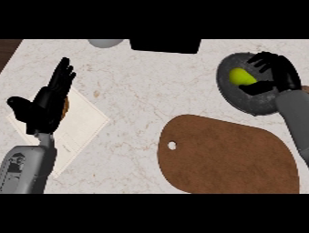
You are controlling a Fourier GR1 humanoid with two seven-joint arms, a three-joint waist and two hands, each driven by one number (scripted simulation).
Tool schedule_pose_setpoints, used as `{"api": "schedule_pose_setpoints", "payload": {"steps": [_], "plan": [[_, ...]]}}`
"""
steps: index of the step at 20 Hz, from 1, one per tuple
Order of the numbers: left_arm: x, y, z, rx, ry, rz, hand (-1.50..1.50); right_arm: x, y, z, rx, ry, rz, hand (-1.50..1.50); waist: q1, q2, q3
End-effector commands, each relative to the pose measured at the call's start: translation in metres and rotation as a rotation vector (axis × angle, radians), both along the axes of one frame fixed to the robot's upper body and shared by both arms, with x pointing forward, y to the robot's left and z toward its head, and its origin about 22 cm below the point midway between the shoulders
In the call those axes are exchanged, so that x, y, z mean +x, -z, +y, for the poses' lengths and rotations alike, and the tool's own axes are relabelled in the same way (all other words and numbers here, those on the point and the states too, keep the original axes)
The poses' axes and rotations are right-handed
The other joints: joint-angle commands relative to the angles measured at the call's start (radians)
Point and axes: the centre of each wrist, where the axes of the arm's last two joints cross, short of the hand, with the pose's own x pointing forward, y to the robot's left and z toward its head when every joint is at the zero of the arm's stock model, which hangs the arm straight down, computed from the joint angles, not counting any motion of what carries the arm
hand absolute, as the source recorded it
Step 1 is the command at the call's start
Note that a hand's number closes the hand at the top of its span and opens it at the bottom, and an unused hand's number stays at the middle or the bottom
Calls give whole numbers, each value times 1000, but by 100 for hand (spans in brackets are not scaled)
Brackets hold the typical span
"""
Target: Pick the pear from the cutting board and place it in the pan
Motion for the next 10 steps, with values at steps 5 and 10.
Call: {"api": "schedule_pose_setpoints", "payload": {"steps": [5,10], "plan": [[4,-4,1,8,-17,-9,0,-6,11,-15,128,-94,43,-150,-2,2,1],[-4,-1,17,2,-27,-4,0,-14,19,-25,287,-79,-161,-150,-21,-10,0]]}}
